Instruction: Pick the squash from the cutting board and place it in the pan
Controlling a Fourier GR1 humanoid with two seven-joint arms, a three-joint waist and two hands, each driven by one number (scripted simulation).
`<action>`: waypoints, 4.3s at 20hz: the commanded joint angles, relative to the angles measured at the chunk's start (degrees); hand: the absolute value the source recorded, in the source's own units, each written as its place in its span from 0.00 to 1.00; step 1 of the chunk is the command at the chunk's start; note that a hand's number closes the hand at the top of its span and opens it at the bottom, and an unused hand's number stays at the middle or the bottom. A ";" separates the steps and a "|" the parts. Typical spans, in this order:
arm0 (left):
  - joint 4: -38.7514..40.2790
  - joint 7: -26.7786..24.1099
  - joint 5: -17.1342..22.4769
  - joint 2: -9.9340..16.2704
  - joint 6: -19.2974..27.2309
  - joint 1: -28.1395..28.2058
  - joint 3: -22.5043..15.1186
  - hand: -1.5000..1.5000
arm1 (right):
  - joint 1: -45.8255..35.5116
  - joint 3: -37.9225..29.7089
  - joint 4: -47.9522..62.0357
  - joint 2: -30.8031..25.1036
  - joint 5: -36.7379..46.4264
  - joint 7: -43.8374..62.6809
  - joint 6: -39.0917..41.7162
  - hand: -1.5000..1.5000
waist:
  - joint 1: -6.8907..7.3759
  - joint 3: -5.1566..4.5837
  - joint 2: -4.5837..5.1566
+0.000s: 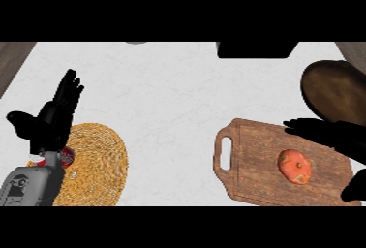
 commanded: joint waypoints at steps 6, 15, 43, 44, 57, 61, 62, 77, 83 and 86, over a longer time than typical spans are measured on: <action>2.34 -1.46 -1.40 -1.01 -1.36 -1.11 0.81 0.50 | -2.96 1.61 3.88 1.87 12.33 -1.32 -0.35 0.00 | 0.06 -0.01 0.04; 5.63 -2.66 -1.04 -1.09 -2.84 -2.69 4.20 0.50 | -1.40 2.53 4.74 7.64 19.90 -1.28 -1.03 0.00 | -0.14 -0.01 0.05; -2.06 0.54 -4.17 -4.75 -3.40 1.02 2.96 0.50 | -4.78 3.92 15.67 15.03 35.58 -12.11 -7.51 1.00 | 0.07 -0.01 0.00; -7.09 4.48 -4.35 -3.93 -3.13 2.20 2.66 0.50 | -0.53 3.33 12.00 13.58 34.56 -12.79 -9.53 1.00 | -0.01 0.00 -0.07; -0.87 1.60 -3.40 -2.33 -3.88 1.61 5.43 0.50 | -2.98 -5.80 -6.25 44.72 39.20 40.22 -17.17 1.00 | -1.72 -0.14 -0.84; -0.10 0.93 -4.47 -2.89 -3.34 -0.14 4.64 0.50 | -1.22 -4.12 -14.98 44.98 38.39 46.50 -19.77 1.00 | -0.96 -0.04 -0.30; 0.60 1.98 -5.42 -4.59 -1.52 -2.49 3.56 0.50 | -2.61 -0.67 -16.99 45.01 37.13 51.32 -20.60 1.00 | -1.03 -0.04 -0.29; 0.55 2.00 -5.31 -4.67 -2.48 -2.92 3.56 0.50 | -16.33 -34.29 -2.53 34.58 15.18 42.25 -26.31 1.00 | 0.10 0.05 0.21; -1.06 -0.20 -5.60 -5.66 -3.01 -0.11 2.51 0.50 | -21.46 -40.64 20.83 23.24 16.77 30.70 -35.19 1.00 | 1.13 0.08 0.48; 3.59 -0.75 -3.50 -2.77 -5.67 -3.92 5.33 0.50 | -22.59 -41.80 30.84 17.43 19.63 25.40 -38.85 1.00 | 1.52 0.13 1.10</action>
